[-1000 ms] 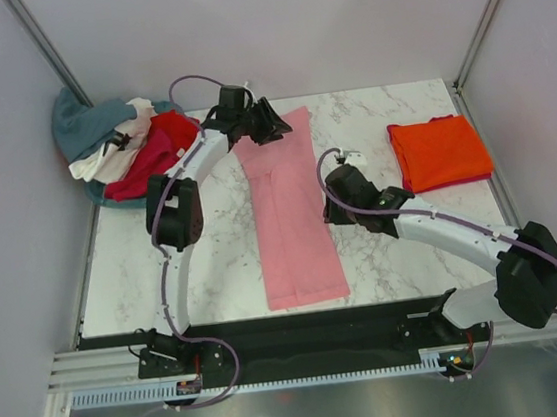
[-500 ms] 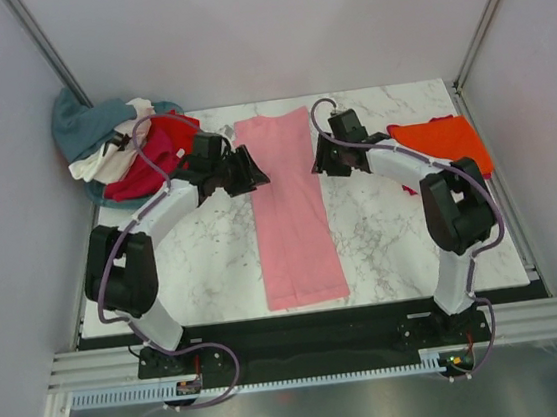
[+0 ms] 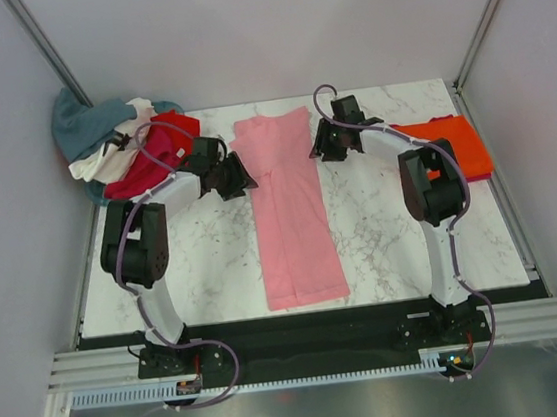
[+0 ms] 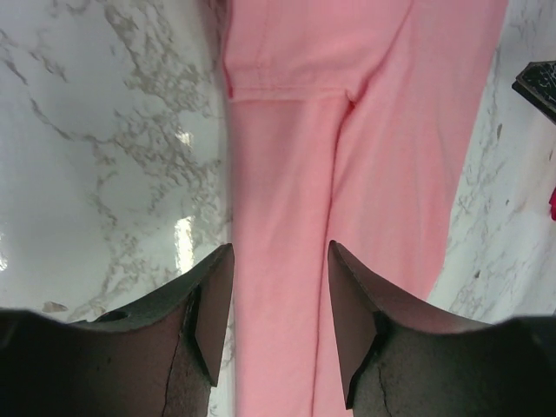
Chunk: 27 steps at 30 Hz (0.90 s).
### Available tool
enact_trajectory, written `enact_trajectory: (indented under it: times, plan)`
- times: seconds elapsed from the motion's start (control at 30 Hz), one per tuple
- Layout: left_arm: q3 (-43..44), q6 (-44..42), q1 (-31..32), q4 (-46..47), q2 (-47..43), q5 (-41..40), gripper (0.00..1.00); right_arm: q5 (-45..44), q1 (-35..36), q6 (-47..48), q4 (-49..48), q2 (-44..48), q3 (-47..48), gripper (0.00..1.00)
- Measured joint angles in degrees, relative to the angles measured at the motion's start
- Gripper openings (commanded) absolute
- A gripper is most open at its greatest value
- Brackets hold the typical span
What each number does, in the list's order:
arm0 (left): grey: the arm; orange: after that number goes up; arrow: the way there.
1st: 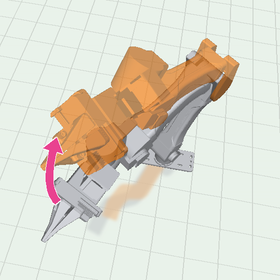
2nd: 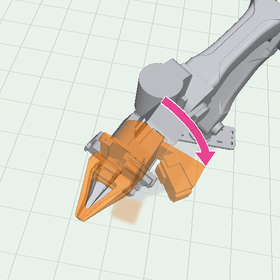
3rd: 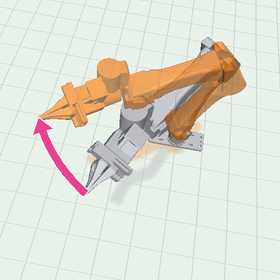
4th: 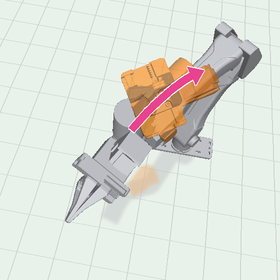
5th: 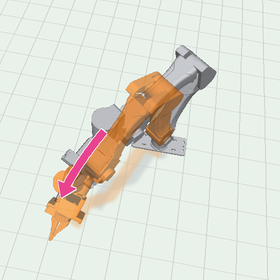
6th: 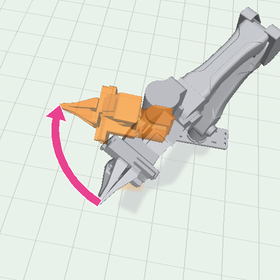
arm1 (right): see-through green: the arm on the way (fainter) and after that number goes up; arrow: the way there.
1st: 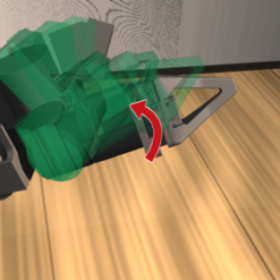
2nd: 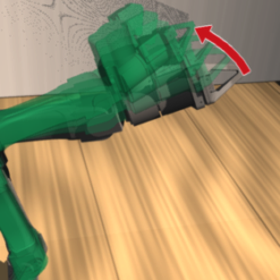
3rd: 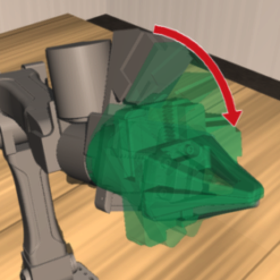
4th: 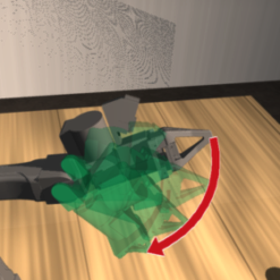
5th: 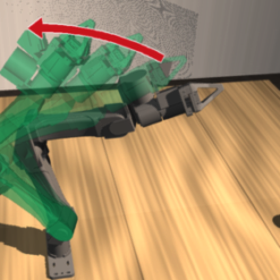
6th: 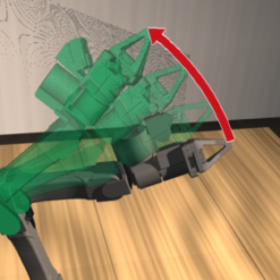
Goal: Fold and stack the t-shirts
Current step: Fold the tshirt
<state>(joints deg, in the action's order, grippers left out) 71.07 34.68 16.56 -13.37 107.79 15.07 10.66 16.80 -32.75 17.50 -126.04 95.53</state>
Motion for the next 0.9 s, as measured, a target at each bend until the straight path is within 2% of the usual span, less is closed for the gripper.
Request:
enact_trajectory:
  times: [0.13,0.27,0.4,0.43,0.57,0.6,0.73,0.9]
  plan:
    - [2.12,0.00,-1.36,-0.09,2.40,-0.61,0.55,1.29,-0.15,0.00,0.09,-3.54,3.37,0.50]
    - [5.25,0.00,-2.01,-0.07,4.63,-1.49,0.54,2.40,-0.15,0.00,-0.02,-6.54,6.38,0.42]
    - [9.94,0.02,-2.51,0.42,9.44,-1.22,0.47,2.34,-0.17,-0.20,-0.50,-7.80,7.78,0.37]
    - [10.78,0.09,-2.69,0.44,10.69,-1.01,0.47,2.25,-0.17,-0.24,-0.76,-7.93,7.82,0.34]
    - [13.60,1.01,-3.30,0.50,14.58,0.37,0.40,1.79,-0.26,-0.46,-0.90,-8.46,8.07,0.08]
    - [14.56,1.09,-3.39,0.55,15.26,0.44,0.36,1.75,-0.31,-0.66,-1.01,-8.85,8.41,0.06]
    - [18.32,2.05,-3.91,0.76,18.32,1.03,0.33,1.18,-0.83,-1.73,-1.25,-9.35,9.01,0.00]
    - [24.57,3.67,-4.50,1.75,23.21,3.63,0.32,1.11,-2.71,-3.48,-2.49,-10.36,9.94,0.00]
